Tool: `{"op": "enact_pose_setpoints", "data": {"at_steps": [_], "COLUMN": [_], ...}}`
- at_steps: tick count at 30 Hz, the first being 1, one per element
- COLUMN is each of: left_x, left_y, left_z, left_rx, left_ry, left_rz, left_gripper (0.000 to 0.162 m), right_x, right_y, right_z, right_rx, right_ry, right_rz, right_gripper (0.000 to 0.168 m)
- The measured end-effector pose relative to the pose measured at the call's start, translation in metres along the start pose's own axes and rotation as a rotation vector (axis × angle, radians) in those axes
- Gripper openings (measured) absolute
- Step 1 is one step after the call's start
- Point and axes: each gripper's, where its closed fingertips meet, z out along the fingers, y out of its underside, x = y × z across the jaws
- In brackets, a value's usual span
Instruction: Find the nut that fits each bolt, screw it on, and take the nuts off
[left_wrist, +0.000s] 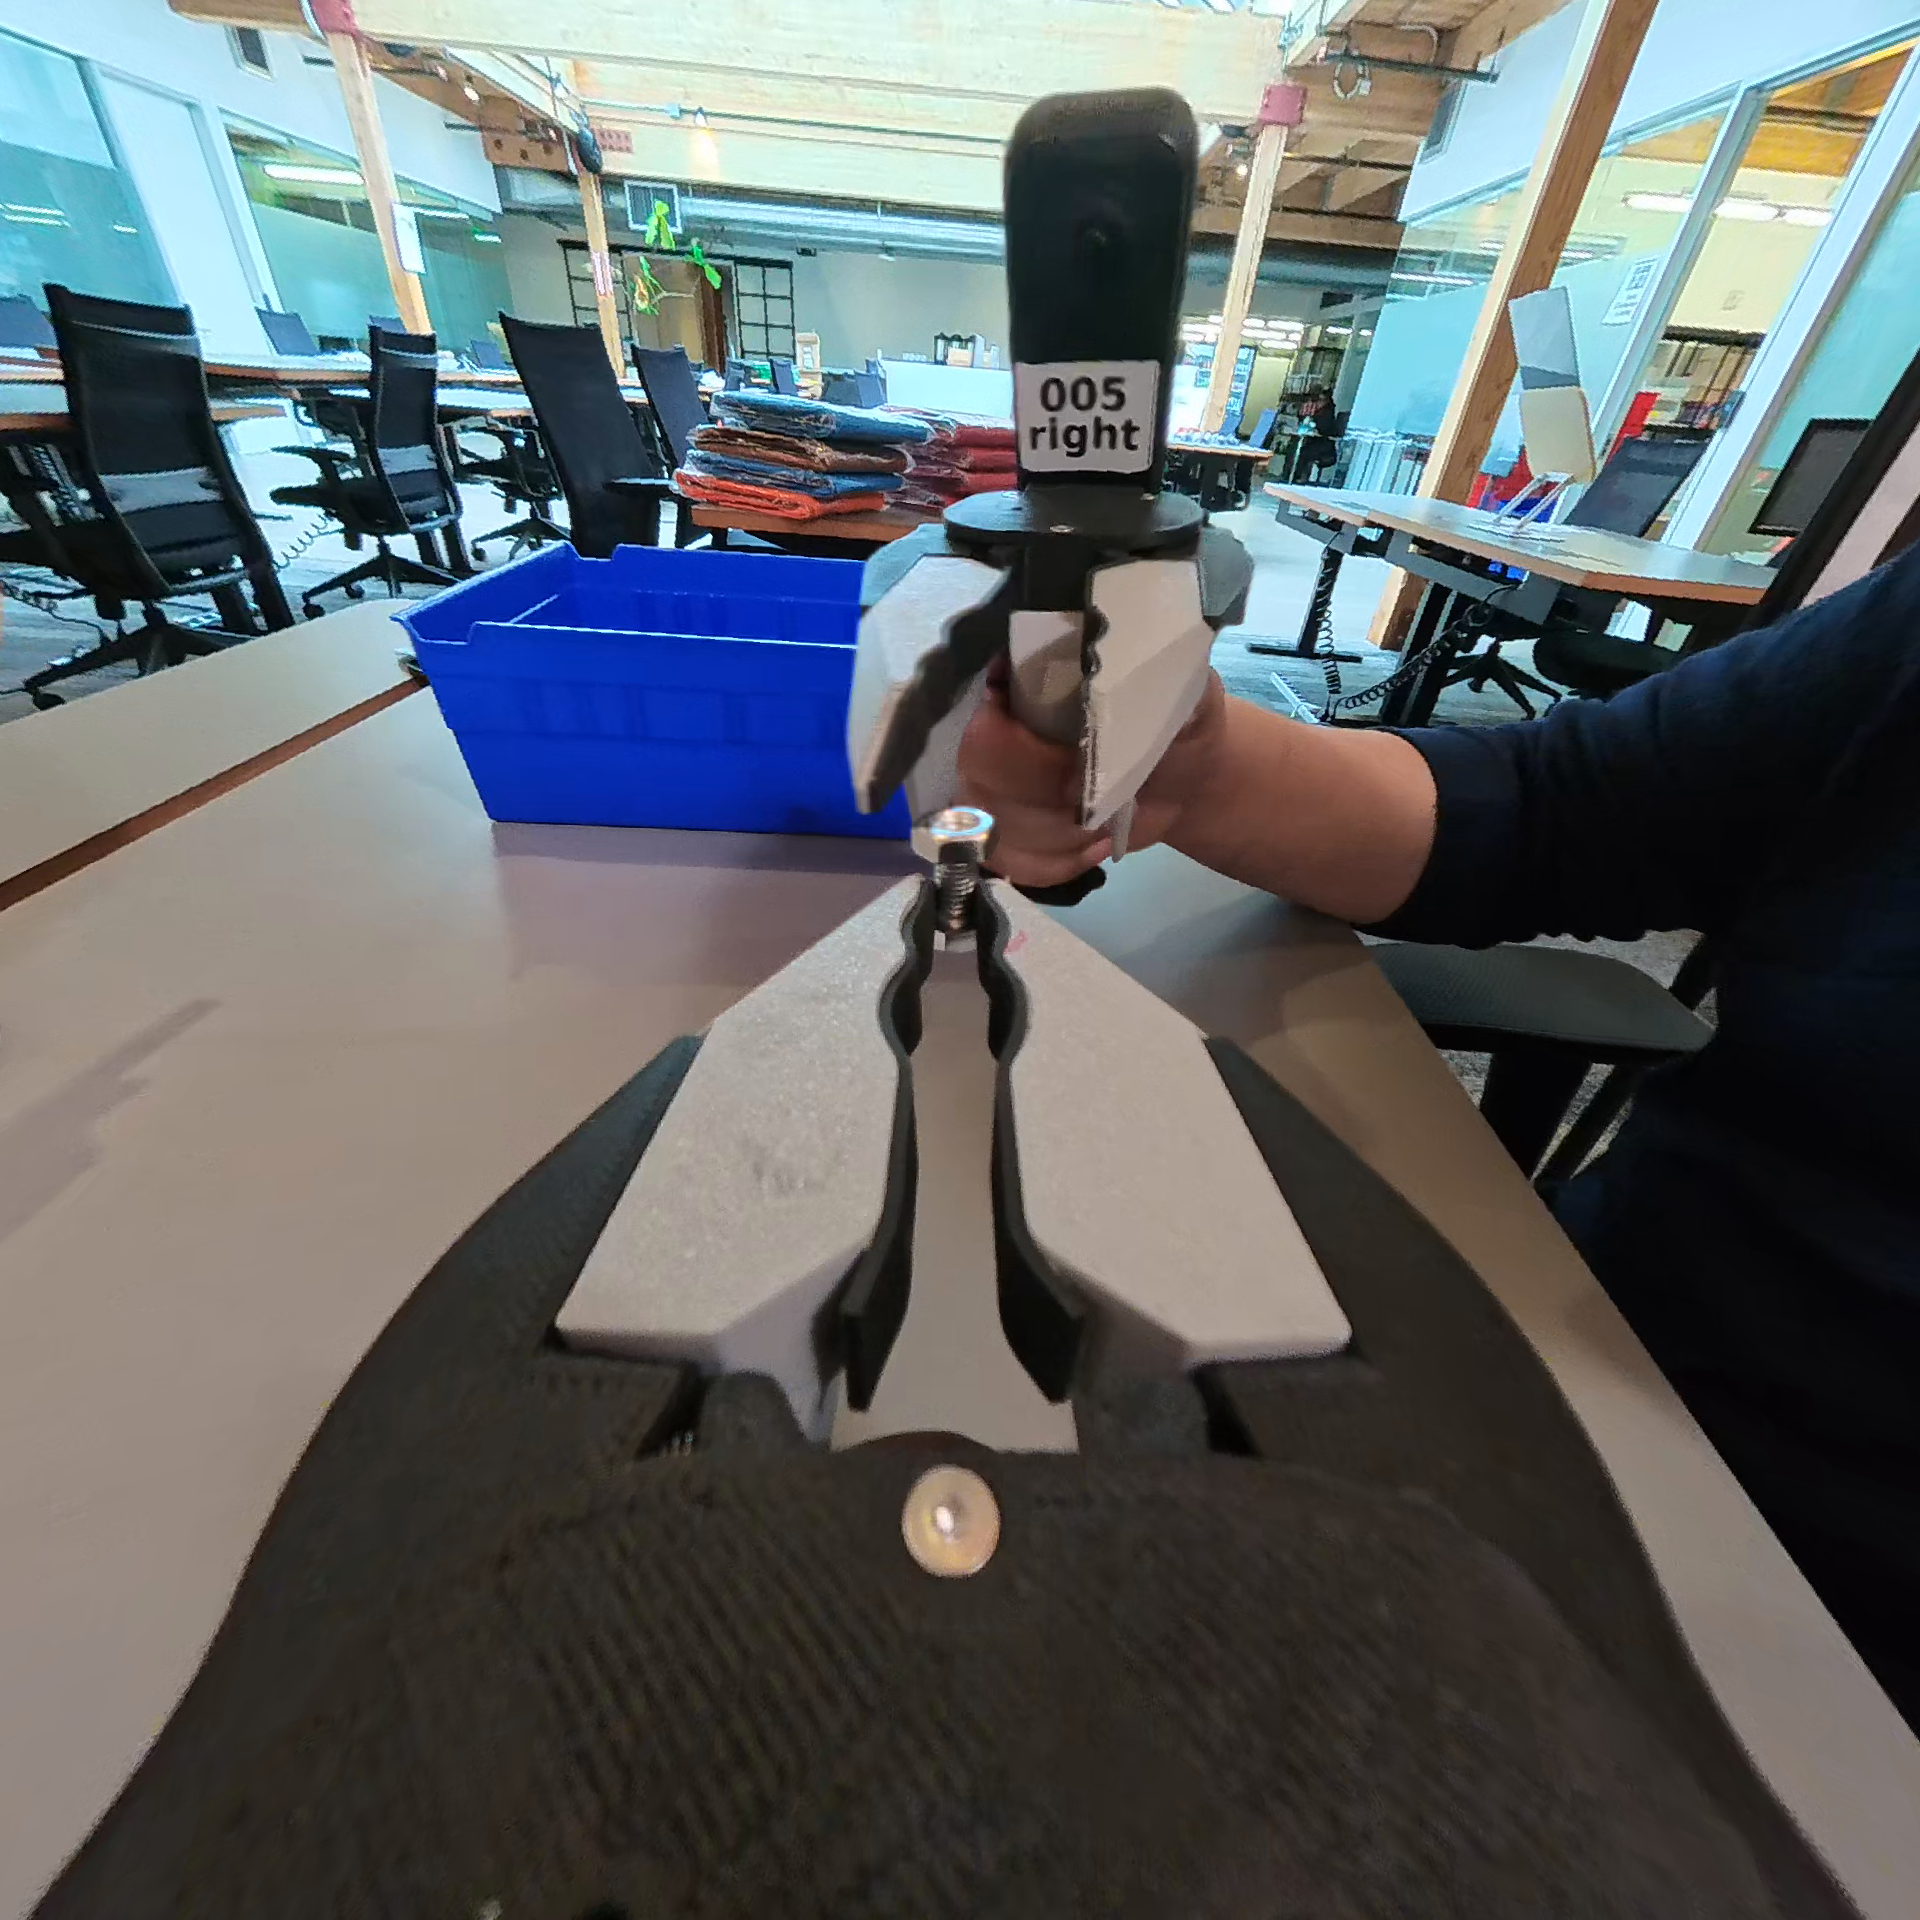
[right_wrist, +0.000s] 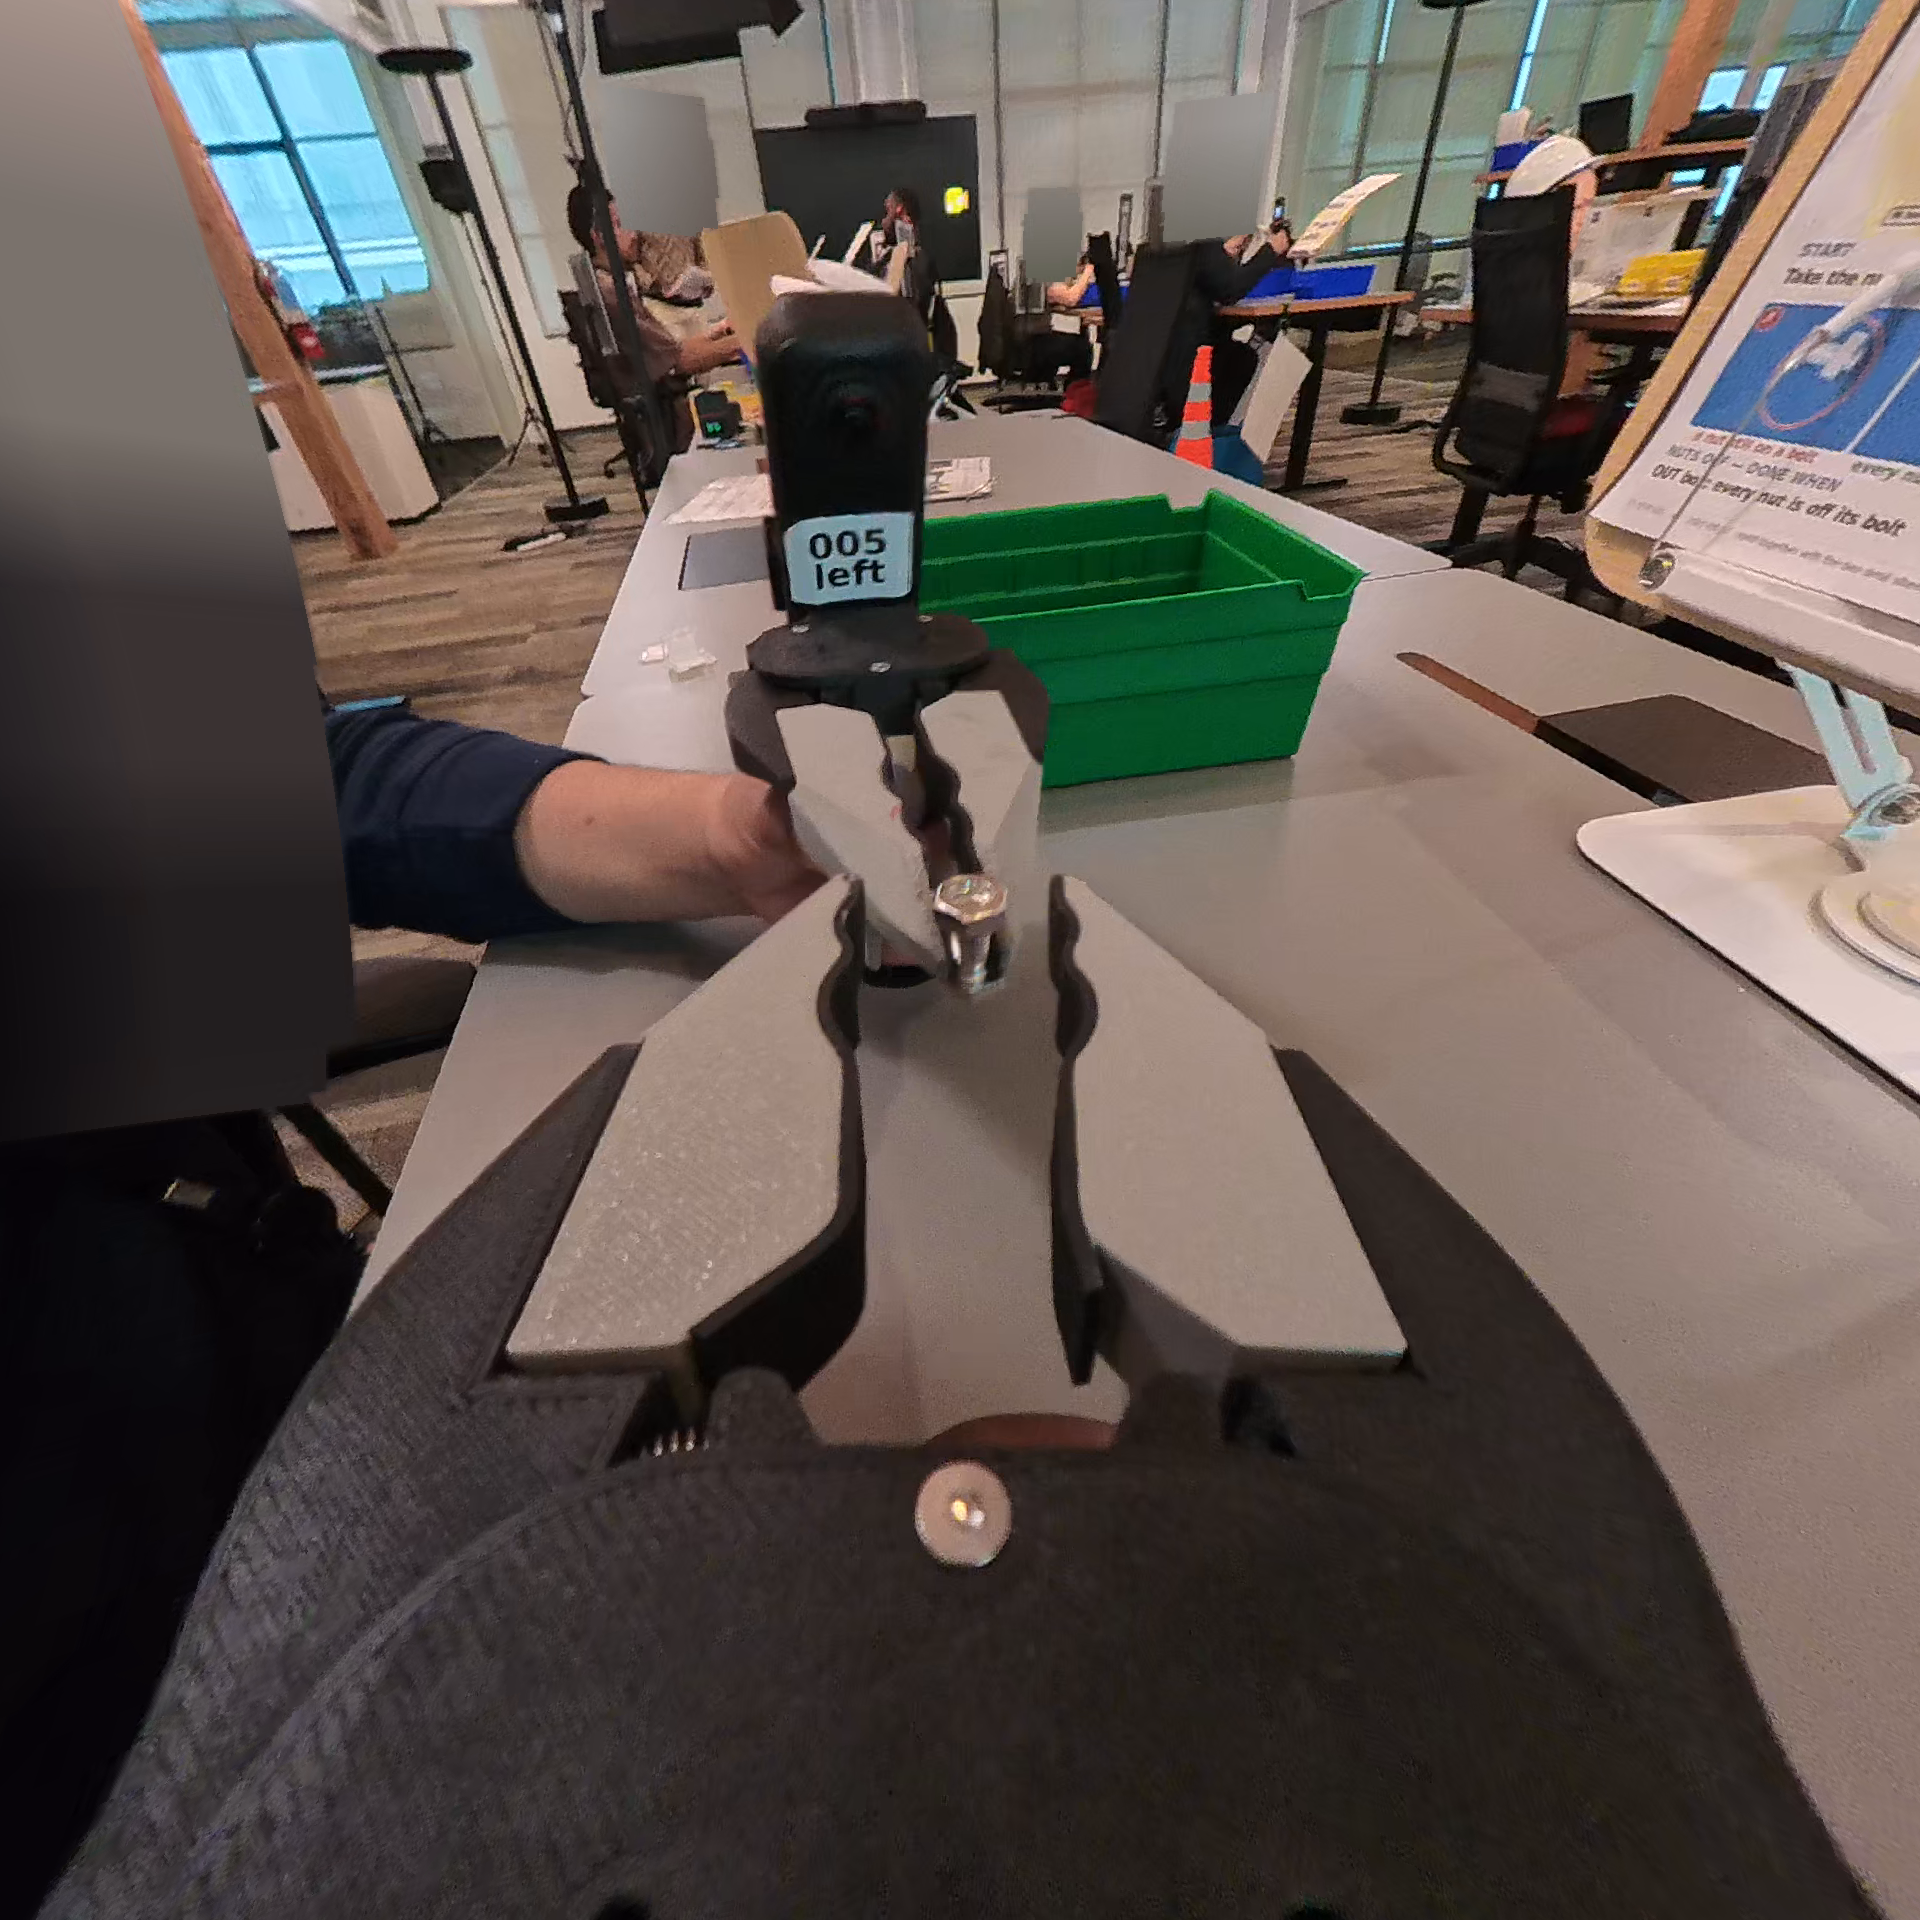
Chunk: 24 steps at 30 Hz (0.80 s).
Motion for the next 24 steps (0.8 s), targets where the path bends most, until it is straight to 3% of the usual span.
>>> {"op": "enact_pose_setpoints", "data": {"at_steps": [7, 9, 17, 20, 21, 24], "left_x": [-0.007, -0.014, -0.006, -0.017, -0.024, -0.035], "left_y": [-0.003, -0.007, -0.003, -0.008, -0.011, -0.011], "left_z": [-0.004, -0.009, -0.002, -0.011, -0.017, -0.027], "left_rx": [0.004, 0.026, 0.007, 0.029, 0.043, 0.031], "left_ry": [-0.05, -0.084, -0.04, -0.09, -0.12, -0.154], "left_rz": [0.022, 0.015, 0.004, -0.004, -0.02, -0.027], "left_gripper": [0.005, 0.005, 0.005, 0.005, 0.005, 0.005], "right_x": [-0.005, -0.005, 0.004, 0.0, -0.007, 0.0], "right_y": [0.003, -0.001, 0.0, 0.001, -0.003, -0.013], "right_z": [0.009, 0.0, 0.013, 0.01, 0.005, -0.006], "right_rx": [-0.018, 0.01, -0.005, -0.009, 0.008, 0.062], "right_ry": [0.004, -0.014, 0.018, 0.029, -0.013, 0.027], "right_rz": [-0.028, -0.014, 0.014, -0.027, -0.036, -0.027], "right_gripper": [0.036, 0.022, 0.038, 0.035, 0.014, 0.024]}}
